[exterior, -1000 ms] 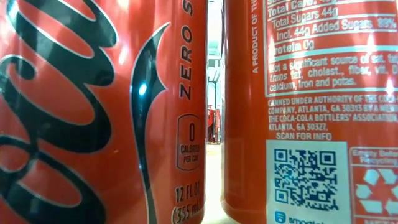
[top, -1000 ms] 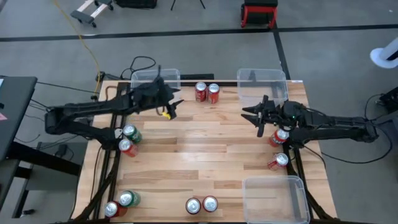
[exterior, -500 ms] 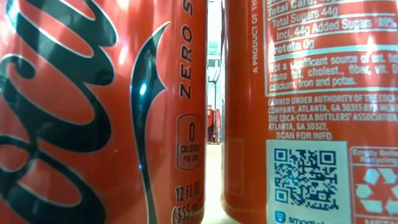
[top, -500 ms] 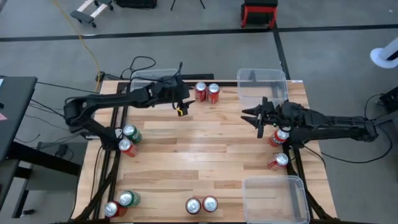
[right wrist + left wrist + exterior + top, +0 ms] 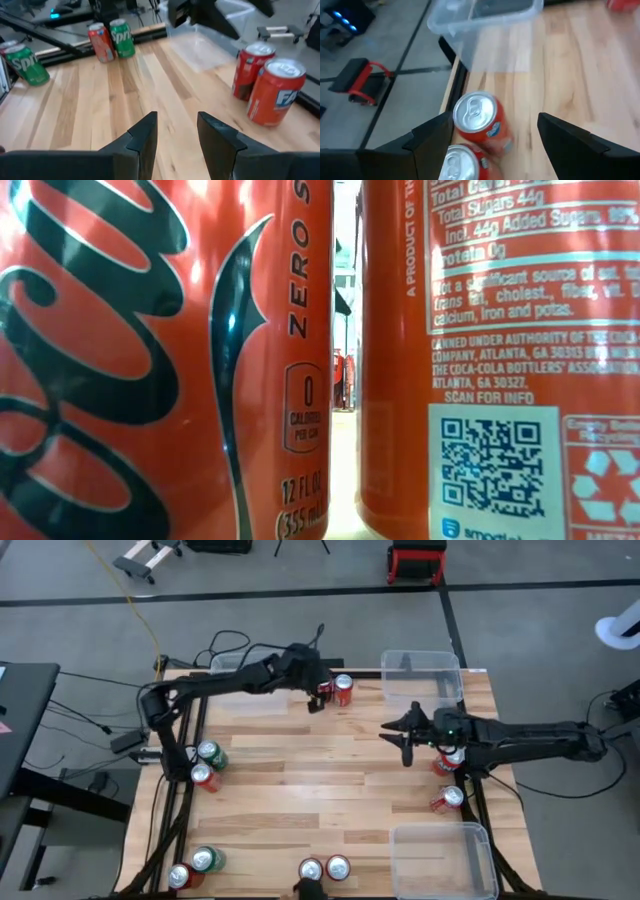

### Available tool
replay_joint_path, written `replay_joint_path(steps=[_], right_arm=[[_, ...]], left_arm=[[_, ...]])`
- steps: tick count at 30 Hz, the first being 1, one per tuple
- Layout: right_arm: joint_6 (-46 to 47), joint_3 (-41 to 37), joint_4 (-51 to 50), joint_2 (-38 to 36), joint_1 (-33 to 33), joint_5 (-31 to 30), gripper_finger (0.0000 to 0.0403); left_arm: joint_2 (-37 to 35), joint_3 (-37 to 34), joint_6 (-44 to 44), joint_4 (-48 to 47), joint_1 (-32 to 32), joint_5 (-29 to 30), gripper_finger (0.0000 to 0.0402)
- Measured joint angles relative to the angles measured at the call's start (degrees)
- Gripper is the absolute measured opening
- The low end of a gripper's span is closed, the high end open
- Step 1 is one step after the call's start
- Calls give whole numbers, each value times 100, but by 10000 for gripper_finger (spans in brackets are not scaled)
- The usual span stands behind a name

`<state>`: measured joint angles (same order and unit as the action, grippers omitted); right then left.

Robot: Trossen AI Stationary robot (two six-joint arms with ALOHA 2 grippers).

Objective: Sort soda cans
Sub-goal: Put the middle right red soda can into the top right transparent bin

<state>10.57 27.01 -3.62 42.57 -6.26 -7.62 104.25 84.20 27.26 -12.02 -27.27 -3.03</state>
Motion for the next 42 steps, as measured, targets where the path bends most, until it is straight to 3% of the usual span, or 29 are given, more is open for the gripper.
replay_joint_path(steps=[7, 14, 24, 33, 42], right_arm=[[95, 0, -74, 83, 26, -9, 163], [107, 0, -72, 114, 24, -17, 162], [315, 0, -70, 131, 28, -20, 163], [556, 0, -70, 131, 28, -19, 169], [652, 0, -71, 131, 28, -17, 169]], left_arm=[[585, 870, 368, -779, -60, -382, 291], [877, 1322, 459, -788, -200, -649, 291], [1459, 2273, 69, -1320, -597, -1659, 291], [2031, 3418, 314, -2629, -754, -1715, 291], [2351, 3544, 763, -3039, -722, -1820, 291]])
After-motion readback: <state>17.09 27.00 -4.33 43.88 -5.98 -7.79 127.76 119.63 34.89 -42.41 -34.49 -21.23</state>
